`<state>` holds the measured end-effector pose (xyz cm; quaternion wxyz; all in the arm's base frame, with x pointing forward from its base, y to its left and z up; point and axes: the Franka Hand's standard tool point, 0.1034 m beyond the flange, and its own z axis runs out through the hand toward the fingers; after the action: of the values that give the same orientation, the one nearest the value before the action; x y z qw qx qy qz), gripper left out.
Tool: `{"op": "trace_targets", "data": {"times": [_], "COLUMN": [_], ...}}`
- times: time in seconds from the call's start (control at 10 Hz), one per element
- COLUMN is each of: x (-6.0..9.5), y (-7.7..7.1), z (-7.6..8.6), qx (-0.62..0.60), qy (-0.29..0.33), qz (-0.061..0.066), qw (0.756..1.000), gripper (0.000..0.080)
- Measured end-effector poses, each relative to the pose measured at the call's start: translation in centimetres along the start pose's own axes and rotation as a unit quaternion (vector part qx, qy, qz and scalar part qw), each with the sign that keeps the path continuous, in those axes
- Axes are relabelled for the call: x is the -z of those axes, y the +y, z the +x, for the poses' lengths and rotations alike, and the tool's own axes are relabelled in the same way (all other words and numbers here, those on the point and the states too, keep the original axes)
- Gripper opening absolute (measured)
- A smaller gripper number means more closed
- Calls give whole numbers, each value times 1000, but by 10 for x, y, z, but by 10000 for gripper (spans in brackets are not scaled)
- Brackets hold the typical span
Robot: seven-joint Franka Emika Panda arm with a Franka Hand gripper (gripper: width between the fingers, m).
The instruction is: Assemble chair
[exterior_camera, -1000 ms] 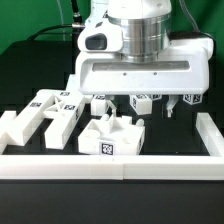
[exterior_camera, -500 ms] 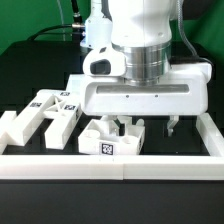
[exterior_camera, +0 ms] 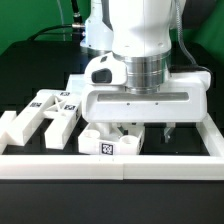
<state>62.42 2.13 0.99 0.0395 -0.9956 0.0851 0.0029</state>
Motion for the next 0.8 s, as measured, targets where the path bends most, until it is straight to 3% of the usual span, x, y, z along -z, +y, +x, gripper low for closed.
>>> {"op": "trace_targets", "data": {"times": [0.1,0.2,0.3,0.4,0.5,0.8], "x": [-1,-1,-1,-1,-1,0], "y": [0,0,0,0,0,0], "z": [0,-1,-1,-1,-1,0], "qx": [0,1,1,1,1,2], "qy": [-1,-1,-1,-1,-1,0], "qz": [0,0,0,0,0,0], "qw": [1000,1000,1000,1000,1000,1000], "gripper": [370,370,189,189,38,34]}}
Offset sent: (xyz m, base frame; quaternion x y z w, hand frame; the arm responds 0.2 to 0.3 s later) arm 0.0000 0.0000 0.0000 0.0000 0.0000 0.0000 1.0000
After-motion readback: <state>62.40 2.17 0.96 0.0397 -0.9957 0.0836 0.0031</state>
